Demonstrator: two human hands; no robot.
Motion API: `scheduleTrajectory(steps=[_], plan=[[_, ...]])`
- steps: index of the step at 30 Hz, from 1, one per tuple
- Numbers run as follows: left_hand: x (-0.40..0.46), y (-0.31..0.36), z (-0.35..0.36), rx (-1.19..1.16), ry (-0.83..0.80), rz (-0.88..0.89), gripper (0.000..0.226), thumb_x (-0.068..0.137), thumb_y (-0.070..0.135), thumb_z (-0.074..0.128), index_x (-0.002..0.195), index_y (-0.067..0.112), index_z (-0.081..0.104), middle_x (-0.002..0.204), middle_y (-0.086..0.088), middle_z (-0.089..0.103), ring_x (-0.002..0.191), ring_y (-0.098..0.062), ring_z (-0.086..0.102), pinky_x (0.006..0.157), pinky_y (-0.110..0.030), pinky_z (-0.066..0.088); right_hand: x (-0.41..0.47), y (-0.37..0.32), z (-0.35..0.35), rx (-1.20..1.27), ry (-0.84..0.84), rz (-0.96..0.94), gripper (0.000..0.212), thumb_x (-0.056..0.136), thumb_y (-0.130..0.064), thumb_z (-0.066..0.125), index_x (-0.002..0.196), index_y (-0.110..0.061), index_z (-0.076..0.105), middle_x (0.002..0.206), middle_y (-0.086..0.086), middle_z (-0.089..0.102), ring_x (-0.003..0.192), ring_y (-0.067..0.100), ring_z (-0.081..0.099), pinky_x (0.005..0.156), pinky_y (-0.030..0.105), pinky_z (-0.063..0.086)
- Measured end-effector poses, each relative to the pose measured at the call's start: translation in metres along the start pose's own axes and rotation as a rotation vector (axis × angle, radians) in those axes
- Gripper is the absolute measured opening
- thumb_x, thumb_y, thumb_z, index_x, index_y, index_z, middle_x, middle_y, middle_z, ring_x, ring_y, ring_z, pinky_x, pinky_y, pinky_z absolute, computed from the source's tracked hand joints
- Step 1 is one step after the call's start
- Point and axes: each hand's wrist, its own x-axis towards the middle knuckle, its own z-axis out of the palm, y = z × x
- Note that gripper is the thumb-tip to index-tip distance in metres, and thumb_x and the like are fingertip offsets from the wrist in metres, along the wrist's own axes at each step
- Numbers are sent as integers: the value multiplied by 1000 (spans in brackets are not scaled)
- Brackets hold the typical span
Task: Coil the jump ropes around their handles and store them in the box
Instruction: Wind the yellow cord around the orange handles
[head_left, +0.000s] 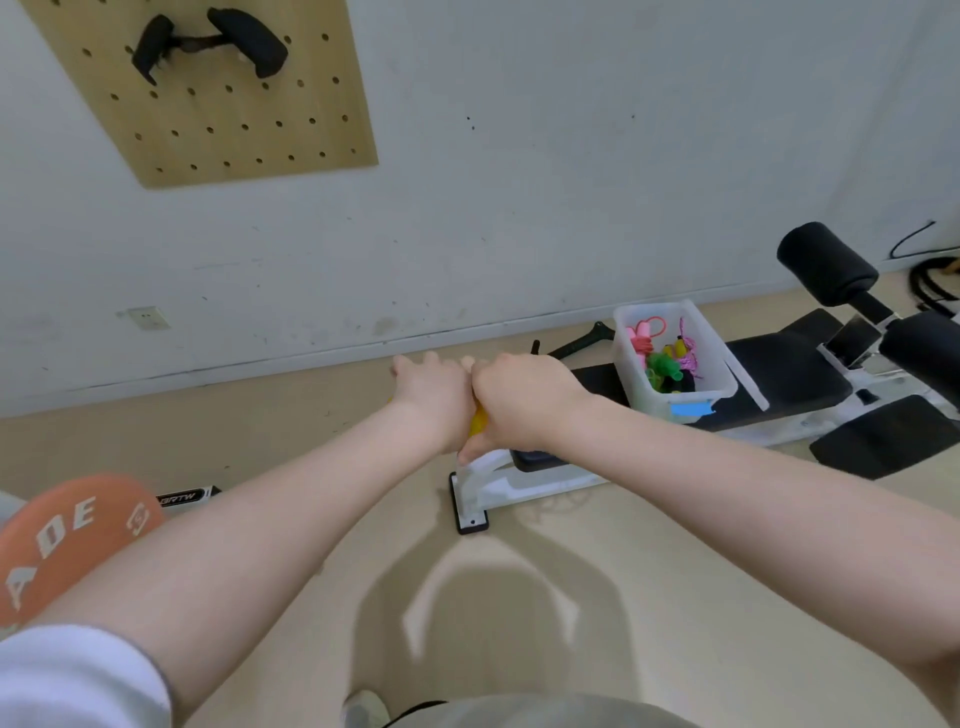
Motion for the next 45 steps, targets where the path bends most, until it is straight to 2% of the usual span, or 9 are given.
scheduleTrajectory(steps=[9, 13, 16, 19, 21, 24, 30, 36, 45], plan=[[8, -8, -5, -126, -169, 215, 35, 76, 19, 64, 109, 12, 55, 98, -8, 61, 87, -27, 58, 69, -32, 44, -2, 8, 28, 239, 42, 119, 46, 74, -54, 65, 101, -16, 60, 85, 3, 57, 82, 24, 57, 63, 29, 36], [4, -16, -17, -74, 316, 199, 74, 74, 26, 62, 140, 14, 30, 150, -13, 27, 141, -29, 19, 113, -49, 10, 3, 25, 25, 489, 139, 209, 38, 73, -50, 67, 67, -14, 54, 65, 4, 58, 69, 23, 57, 59, 30, 40], [-10, -24, -15, -789, 941, 116, 76, 70, 33, 52, 140, 8, 36, 150, -8, 27, 141, -26, 21, 114, -39, 8, -3, 36, 17, 1038, 171, 304, 32, 83, -37, 64, 59, -18, 54, 42, -7, 48, 41, 2, 45, 44, 15, 34], [-15, -12, -8, -1730, 471, -137, 64, 82, 39, 61, 135, 7, 42, 135, -11, 49, 114, -15, 50, 91, -21, 40, -6, 30, 20, 1491, 150, 354, 20, 89, -32, 59, 81, -14, 60, 44, -9, 36, 39, 6, 31, 36, 15, 22], [-11, 4, 8, -1748, 91, -114, 63, 75, 49, 66, 123, 11, 50, 100, -11, 64, 80, -15, 57, 65, -20, 47, -7, 16, 30, 1529, 129, 351, 19, 92, -24, 56, 75, -13, 55, 44, -6, 37, 39, 8, 32, 35, 14, 23], [-7, 5, 22, -1682, 54, -101, 53, 63, 45, 74, 105, 18, 55, 84, -3, 62, 73, -20, 59, 69, -38, 53, -9, 2, 40, 1451, 147, 281, 11, 89, -9, 54, 83, -5, 63, 57, -2, 60, 50, 2, 54, 46, 8, 39], [-8, -19, 25, -1916, 19, 79, 32, 70, 38, 63, 95, 17, 57, 73, -2, 62, 54, -13, 58, 46, -19, 43, -4, 4, 40, 1669, 114, 145, 3, 92, -14, 54, 90, -16, 53, 65, 0, 48, 46, 0, 42, 42, 12, 27], [-10, -22, 16, -1873, -155, 29, 19, 82, 31, 66, 88, 15, 60, 70, -6, 60, 40, -11, 48, 40, -16, 39, 0, 26, 27, 1329, -132, -54, 14, 96, -23, 48, 83, -20, 53, 55, -7, 42, 43, 3, 27, 41, 16, 22], [5, -28, 18, -1031, 226, -107, 34, 74, 29, 75, 91, 14, 50, 72, 2, 54, 68, -20, 54, 53, -25, 36, 1, 29, 24, 253, -103, 1, 27, 96, -28, 43, 92, -4, 55, 90, 15, 58, 92, 34, 57, 64, 30, 32]])
